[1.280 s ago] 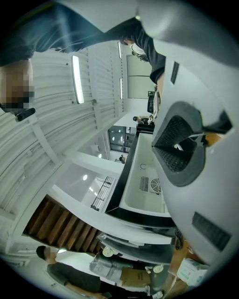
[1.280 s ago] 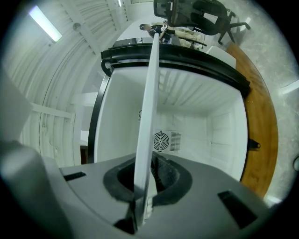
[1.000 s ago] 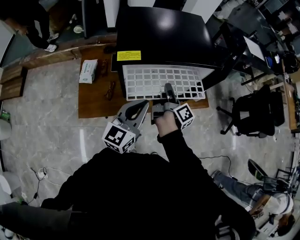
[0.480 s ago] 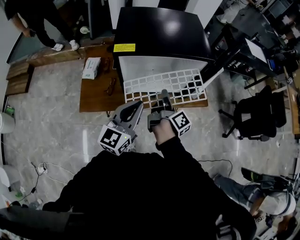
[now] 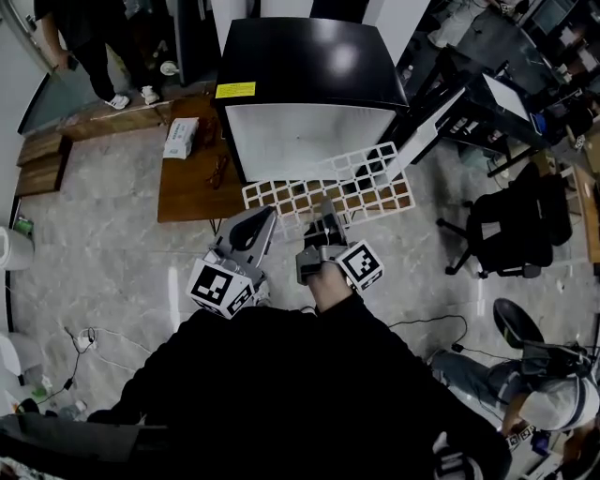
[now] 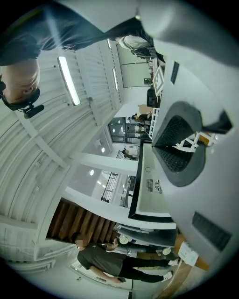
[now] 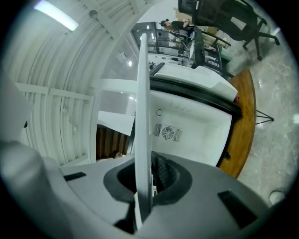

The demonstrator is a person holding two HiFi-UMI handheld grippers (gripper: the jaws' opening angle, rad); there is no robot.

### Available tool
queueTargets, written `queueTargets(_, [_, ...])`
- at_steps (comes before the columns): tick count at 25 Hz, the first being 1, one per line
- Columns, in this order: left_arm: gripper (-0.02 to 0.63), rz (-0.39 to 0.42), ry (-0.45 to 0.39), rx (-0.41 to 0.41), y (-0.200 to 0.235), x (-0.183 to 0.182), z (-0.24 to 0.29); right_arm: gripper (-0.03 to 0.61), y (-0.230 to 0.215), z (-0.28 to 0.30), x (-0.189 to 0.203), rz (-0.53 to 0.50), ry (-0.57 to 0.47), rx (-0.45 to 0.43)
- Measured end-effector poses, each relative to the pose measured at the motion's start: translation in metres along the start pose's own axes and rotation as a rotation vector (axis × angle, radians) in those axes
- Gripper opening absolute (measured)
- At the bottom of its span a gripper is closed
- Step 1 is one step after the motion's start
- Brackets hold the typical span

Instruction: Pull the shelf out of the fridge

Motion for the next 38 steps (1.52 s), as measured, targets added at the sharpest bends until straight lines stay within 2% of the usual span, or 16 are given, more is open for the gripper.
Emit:
queueTargets(5, [0.006, 0.018, 0.014, -0.034, -0.019, 0.002, -0.008, 0.028, 0.009, -0.025, -0.013, -0.108, 0.014, -0.109])
queueTargets(10, [0.006, 0.046, 0.027, -0.078, -0.030, -0.002, -0.012, 0.028, 0.019, -0.048, -0.032, -0.325, 0.052, -0.099])
queueTargets(14, [0.006, 0.064, 0.033, -0.099, -0.036, -0.005, -0.012, 0.028, 0.033, -0.056, -0.049, -0.497, 0.074, -0.124])
queueTargets(20, [0.006, 0.095, 0.054, -0.110, -0.038, -0.013, -0.003, 0.028, 0.065, -0.052, -0.072, -0.761, 0.076, -0.170])
queueTargets(26, [0.006, 0.092, 0.067, -0.095, -0.023, -0.020, 0.011, 0.028, 0.090, -0.039, -0.087, -0.961, 0.072, -0.179])
queueTargets(32, [0.006, 0.103, 0.051, -0.060, 0.004, -0.032, 0.036, 0.028, 0.147, -0.024, -0.118, -1.213, 0.046, -0.186])
queueTargets(38, [0.006, 0.107, 0.019, -0.020, 0.020, -0.044, 0.062, 0.029, 0.211, -0.014, -0.155, -1.481, 0.016, -0.150])
Point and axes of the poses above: the fingertips, and each gripper's own axes: z forward along the fingers, y to its left, x out of its underside, the point moved 8 cm from there along -z, backward along the fingers, and after that the axes turned 3 degrees about x, right-handed, at the moved point
